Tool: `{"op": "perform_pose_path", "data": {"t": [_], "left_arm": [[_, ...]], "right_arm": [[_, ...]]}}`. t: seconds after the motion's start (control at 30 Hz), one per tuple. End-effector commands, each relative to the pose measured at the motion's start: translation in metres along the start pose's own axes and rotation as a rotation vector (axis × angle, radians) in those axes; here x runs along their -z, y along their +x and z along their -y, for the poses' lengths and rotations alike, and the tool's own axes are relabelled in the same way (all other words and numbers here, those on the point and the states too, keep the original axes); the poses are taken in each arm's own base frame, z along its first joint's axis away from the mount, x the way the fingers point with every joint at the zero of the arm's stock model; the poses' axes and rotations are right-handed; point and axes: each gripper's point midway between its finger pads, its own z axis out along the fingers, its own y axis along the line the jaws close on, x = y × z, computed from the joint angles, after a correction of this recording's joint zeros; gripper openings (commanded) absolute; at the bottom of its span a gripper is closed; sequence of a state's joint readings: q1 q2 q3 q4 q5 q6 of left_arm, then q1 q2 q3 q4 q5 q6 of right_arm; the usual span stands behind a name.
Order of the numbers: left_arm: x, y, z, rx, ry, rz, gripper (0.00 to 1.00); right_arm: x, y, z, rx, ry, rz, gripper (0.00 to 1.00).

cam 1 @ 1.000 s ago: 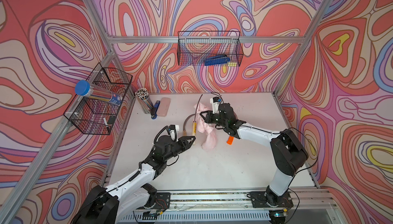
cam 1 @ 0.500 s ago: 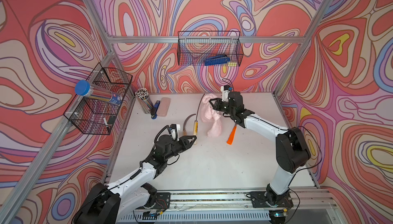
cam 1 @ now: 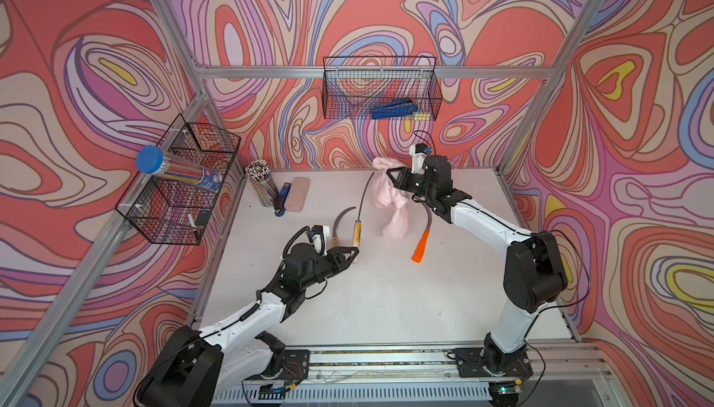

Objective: Wipe small sickles with rags
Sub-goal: Wipe the small sickle.

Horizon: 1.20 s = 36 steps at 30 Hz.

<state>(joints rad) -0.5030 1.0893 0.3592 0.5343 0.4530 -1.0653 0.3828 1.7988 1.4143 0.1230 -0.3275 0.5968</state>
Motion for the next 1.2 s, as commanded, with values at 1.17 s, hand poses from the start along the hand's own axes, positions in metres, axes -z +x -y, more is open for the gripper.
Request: {"op": "perform_pose_path", "data": {"t": [1.17], "left_arm": [[0.002,-0.011,0.018,-0.041,0.054,0.041,0.0]], "right_arm": [[-0.025,0.027,-0.021,0.01,-0.076,-0.08,0.0]]}}
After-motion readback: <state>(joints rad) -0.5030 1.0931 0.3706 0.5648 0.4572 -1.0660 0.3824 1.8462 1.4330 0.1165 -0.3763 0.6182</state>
